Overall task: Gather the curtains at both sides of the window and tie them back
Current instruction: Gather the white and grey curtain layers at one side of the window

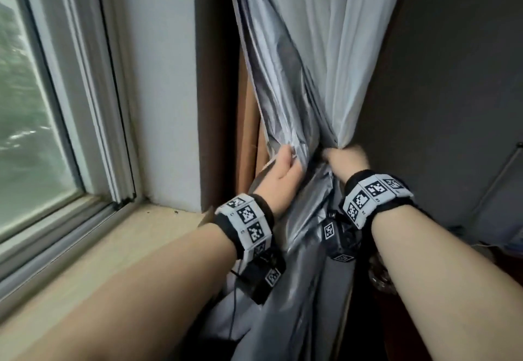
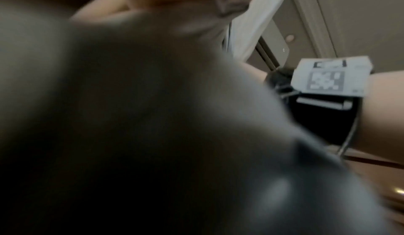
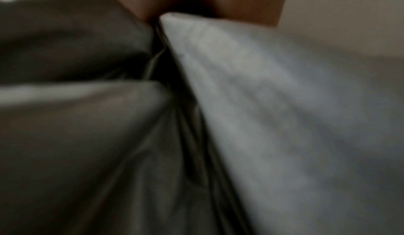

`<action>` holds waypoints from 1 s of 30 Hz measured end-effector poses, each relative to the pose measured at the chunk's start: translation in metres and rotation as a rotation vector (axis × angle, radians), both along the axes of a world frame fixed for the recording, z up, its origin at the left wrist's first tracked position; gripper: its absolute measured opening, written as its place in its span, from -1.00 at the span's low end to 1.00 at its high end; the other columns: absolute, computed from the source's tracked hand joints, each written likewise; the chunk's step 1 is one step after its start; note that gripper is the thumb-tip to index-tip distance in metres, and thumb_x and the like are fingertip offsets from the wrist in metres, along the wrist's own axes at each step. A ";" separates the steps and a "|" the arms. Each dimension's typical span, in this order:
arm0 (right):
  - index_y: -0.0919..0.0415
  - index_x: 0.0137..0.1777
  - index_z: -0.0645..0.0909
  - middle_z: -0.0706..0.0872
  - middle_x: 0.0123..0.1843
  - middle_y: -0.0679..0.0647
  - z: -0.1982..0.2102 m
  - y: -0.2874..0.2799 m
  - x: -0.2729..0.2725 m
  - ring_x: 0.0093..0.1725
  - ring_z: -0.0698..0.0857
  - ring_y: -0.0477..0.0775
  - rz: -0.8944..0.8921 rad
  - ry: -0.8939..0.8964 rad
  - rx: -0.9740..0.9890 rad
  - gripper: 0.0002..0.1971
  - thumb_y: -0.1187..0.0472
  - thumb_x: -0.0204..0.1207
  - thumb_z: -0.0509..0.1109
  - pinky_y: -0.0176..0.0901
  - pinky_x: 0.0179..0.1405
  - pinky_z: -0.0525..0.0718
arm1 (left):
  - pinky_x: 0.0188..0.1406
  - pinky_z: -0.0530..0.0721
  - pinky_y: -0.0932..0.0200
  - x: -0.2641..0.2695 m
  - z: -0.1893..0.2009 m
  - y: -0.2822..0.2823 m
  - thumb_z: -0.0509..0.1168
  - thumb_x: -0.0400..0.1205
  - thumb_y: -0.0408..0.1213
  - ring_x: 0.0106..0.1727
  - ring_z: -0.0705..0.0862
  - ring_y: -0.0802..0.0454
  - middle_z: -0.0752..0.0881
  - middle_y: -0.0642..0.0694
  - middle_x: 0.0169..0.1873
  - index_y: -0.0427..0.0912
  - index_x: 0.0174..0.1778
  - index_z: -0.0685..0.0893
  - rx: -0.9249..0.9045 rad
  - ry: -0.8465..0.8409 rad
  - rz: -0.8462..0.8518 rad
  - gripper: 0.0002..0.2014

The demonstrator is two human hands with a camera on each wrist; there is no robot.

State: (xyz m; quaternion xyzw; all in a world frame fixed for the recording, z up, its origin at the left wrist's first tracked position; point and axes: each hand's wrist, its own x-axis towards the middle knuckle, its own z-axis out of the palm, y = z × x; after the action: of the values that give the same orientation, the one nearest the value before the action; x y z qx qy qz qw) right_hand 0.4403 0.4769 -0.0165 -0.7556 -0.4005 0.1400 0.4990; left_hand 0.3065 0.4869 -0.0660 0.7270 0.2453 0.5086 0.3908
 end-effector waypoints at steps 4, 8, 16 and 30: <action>0.34 0.20 0.63 0.74 0.10 0.22 -0.003 -0.007 0.000 0.17 0.69 0.21 0.140 0.081 -0.014 -0.52 0.06 0.34 0.44 -0.08 0.13 0.62 | 0.27 0.14 0.68 0.024 -0.015 -0.011 0.03 0.73 -0.33 0.33 0.30 0.38 0.38 0.11 0.27 -0.24 0.53 0.15 0.054 0.080 -0.050 -0.57; 0.21 0.24 0.65 0.75 0.17 0.17 -0.007 -0.011 0.016 0.19 0.71 0.19 0.341 0.358 -0.006 0.06 -0.45 -0.24 0.59 0.08 0.38 0.56 | 0.62 0.01 0.36 0.047 -0.029 -0.006 0.09 0.69 -0.41 0.57 0.11 0.25 0.26 -0.06 0.54 -0.31 0.58 0.19 0.244 0.148 -0.119 -0.50; 0.26 -0.02 0.67 0.68 -0.11 0.09 0.012 -0.028 0.010 -0.01 0.67 0.04 0.096 -0.068 0.002 -0.83 0.27 0.40 0.38 -0.29 -0.12 0.48 | 0.56 0.17 0.36 0.027 -0.025 0.015 0.16 0.65 -0.20 0.58 0.30 0.08 0.38 -0.12 0.54 -0.18 0.46 0.48 0.242 0.485 -0.239 -0.57; 0.25 0.15 0.65 0.65 -0.02 0.05 0.001 -0.037 0.005 0.07 0.62 0.00 0.292 -0.090 -0.044 -0.75 0.27 0.48 0.35 -0.30 0.02 0.45 | 0.26 0.65 -0.05 0.002 0.053 0.030 0.51 0.29 0.02 0.19 0.70 -0.03 0.59 -0.11 0.35 -0.10 0.60 0.07 -0.437 -0.104 -0.121 0.03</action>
State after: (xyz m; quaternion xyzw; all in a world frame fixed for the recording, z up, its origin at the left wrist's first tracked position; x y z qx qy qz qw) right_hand 0.4451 0.4398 -0.0157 -0.7055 -0.5249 0.1861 0.4382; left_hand 0.3085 0.5166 -0.0132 0.6112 0.2850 0.4557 0.5810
